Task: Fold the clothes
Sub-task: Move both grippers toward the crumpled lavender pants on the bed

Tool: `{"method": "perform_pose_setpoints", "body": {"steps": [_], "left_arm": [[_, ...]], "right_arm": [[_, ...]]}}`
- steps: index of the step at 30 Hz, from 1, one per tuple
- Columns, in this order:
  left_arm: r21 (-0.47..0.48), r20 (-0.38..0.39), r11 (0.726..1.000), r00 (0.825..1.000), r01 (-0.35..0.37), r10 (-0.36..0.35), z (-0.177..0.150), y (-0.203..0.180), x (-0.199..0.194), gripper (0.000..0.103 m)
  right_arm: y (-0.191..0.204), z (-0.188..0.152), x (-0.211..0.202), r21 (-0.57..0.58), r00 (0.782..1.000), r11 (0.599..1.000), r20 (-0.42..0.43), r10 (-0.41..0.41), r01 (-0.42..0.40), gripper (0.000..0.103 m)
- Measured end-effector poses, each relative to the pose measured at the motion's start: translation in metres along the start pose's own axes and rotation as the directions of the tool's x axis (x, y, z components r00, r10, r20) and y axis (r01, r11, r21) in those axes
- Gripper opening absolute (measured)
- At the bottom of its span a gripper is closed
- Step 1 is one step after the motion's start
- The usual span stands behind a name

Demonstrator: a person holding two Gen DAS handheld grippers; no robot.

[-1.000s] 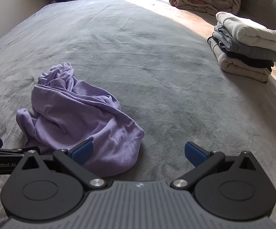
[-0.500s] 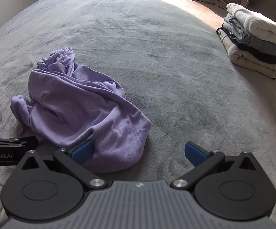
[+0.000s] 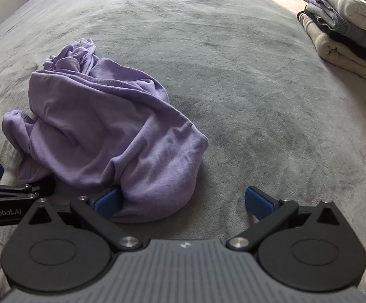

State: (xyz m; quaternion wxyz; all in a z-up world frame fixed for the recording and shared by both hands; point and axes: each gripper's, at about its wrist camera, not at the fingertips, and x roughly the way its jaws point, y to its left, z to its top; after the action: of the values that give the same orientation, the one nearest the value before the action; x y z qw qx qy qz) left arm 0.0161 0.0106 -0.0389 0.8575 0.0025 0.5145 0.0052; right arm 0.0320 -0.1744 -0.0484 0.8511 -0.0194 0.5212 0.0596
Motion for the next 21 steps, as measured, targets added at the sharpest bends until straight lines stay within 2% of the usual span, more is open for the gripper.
{"method": "perform_pose_setpoints", "body": {"steps": [4,7,13,15,21], "left_arm": [[0.025,0.052,1.0,0.999,0.008,-0.009,-0.006,0.001,-0.002,0.103],[0.033,0.054,0.999,0.998,0.032,-0.034,-0.004,0.006,-0.005,0.103],[-0.062,0.098,0.985,0.984,0.158,-0.152,0.007,0.027,-0.022,0.096],[-0.081,0.114,0.98,0.978,0.183,-0.174,0.011,0.031,-0.024,0.094],[-0.112,0.125,0.975,0.976,0.191,-0.176,0.027,0.044,-0.02,0.087]], "right_arm": [[0.0,-0.007,0.002,-0.018,1.0,1.0,0.022,0.009,-0.008,0.103],[0.001,-0.01,0.001,-0.051,0.999,0.999,0.03,0.018,-0.016,0.103],[-0.006,-0.003,-0.007,-0.029,0.997,0.997,0.03,0.071,-0.07,0.103],[-0.007,-0.002,-0.012,-0.018,0.995,0.996,0.052,0.09,-0.089,0.1],[-0.01,0.013,-0.021,-0.003,0.984,0.993,0.133,0.12,-0.121,0.087]]}}
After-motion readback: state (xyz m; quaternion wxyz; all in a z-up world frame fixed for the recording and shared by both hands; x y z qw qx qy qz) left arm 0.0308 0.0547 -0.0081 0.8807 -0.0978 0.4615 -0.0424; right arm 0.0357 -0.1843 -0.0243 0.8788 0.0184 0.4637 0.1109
